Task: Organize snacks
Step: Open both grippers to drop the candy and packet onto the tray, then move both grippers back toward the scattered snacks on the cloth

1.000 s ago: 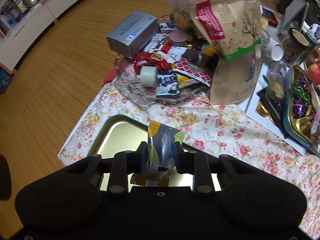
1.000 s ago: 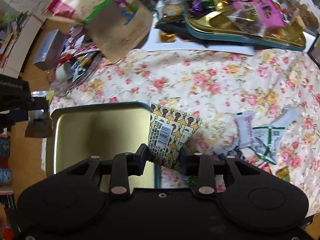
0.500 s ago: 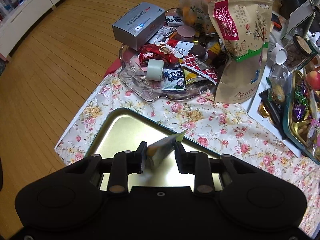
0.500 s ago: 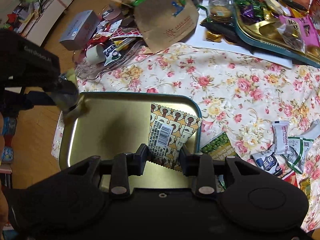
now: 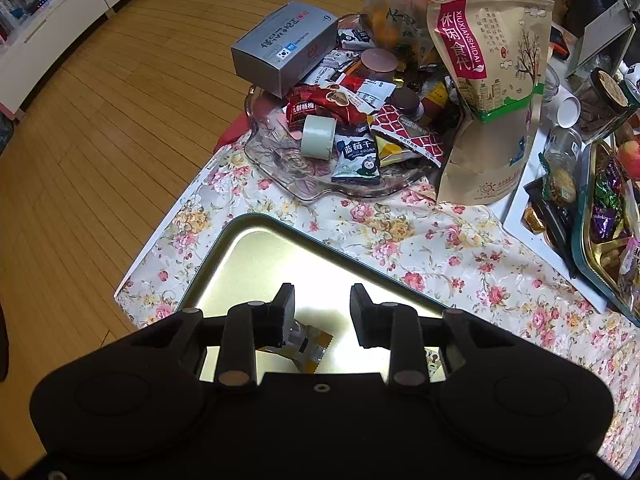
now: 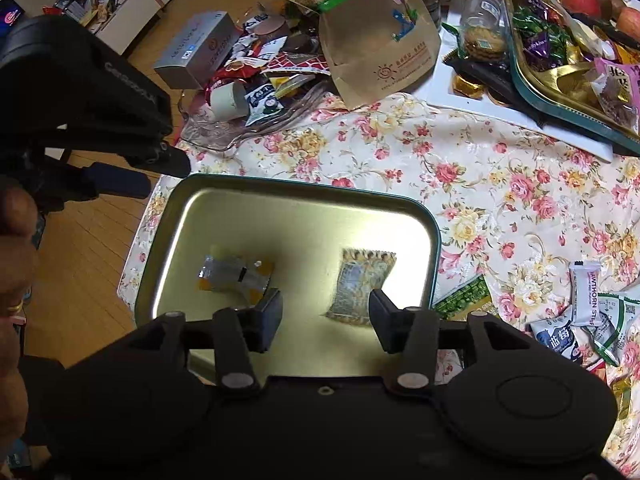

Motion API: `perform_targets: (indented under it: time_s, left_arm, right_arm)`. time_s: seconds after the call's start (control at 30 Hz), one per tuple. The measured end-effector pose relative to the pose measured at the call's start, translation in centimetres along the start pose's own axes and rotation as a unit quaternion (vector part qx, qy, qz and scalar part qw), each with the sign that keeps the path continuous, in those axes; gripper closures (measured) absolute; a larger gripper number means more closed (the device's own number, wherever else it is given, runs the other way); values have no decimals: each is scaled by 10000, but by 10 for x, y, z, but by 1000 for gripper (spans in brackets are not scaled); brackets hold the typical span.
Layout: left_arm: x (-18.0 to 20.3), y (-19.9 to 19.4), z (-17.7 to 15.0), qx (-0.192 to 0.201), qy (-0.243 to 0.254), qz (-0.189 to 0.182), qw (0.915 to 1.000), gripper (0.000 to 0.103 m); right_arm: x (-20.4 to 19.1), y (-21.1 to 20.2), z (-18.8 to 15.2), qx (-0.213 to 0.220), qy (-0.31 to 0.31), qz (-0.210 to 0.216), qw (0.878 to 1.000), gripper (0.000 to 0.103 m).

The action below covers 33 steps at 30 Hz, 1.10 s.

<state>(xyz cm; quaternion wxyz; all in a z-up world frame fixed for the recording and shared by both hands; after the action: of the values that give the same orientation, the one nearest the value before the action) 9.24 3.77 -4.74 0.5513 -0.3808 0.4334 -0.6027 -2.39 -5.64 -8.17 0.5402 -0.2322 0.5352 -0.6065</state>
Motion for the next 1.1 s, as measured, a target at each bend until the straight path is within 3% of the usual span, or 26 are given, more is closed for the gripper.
perform_targets:
  time_s: [0.67, 1.1]
  left_arm:
    - [20, 2, -8, -69, 360, 1, 9993, 63]
    - [56, 1, -23, -143, 669, -120, 9976, 63]
  right_arm:
    - [28, 12, -5, -511, 550, -442, 9962, 52]
    - [58, -7, -16, -530, 746, -595, 9940, 52]
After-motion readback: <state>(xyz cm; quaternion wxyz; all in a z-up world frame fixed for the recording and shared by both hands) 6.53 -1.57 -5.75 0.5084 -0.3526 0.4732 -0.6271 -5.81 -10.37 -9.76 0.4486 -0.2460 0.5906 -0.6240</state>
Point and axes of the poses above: each gripper's, at about its wrist camera, not at the fingertips, and y roughly the way its jaws point, x to its right, z to its top, the point moved 7 cm from there along y, roughly the way its jaws point, and after that the axes turned 4 degrees about x, right-handed, at the moved point
